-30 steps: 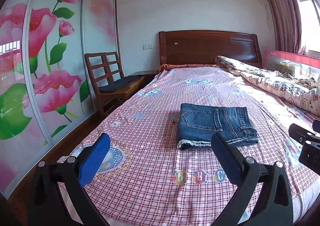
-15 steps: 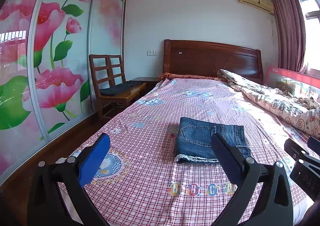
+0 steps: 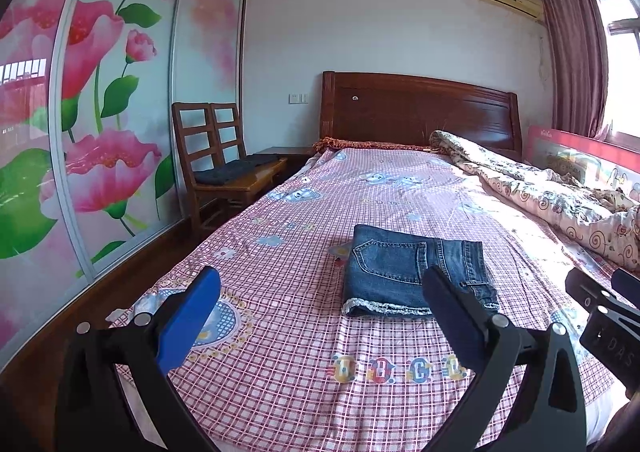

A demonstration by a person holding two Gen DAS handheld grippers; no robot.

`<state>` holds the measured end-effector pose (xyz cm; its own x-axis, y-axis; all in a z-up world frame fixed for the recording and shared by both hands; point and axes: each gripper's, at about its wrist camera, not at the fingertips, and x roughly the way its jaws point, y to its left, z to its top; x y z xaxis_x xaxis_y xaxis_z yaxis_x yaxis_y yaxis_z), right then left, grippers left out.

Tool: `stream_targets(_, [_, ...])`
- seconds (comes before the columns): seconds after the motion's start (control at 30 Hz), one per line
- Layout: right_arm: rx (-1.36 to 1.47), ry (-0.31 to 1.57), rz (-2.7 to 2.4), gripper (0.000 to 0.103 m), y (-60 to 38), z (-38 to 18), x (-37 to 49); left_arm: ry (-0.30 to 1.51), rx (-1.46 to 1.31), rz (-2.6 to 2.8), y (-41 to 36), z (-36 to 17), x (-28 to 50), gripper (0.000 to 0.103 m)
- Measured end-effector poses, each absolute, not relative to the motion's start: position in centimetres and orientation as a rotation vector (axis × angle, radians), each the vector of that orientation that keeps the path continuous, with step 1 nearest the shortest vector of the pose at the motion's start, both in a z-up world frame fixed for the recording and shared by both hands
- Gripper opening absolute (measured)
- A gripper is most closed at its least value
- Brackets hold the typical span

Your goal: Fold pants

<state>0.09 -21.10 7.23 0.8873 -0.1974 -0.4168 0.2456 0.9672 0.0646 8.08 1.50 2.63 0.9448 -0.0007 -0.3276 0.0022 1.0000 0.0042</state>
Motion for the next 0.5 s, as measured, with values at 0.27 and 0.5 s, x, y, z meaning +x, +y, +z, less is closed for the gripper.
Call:
stream_targets(0.27, [0.123, 0.431, -0.225, 0.075, -21.23, 7.05, 0.19, 0.342, -0.009, 0.002, 1.93, 2.69, 8.39, 0.101])
stream_targets(0.5, [0.125, 0.440, -0.219, 0.075, -21.30, 6.86, 0.30, 0.350, -0.009, 0.001, 2.03, 2.49, 8.47, 0.101])
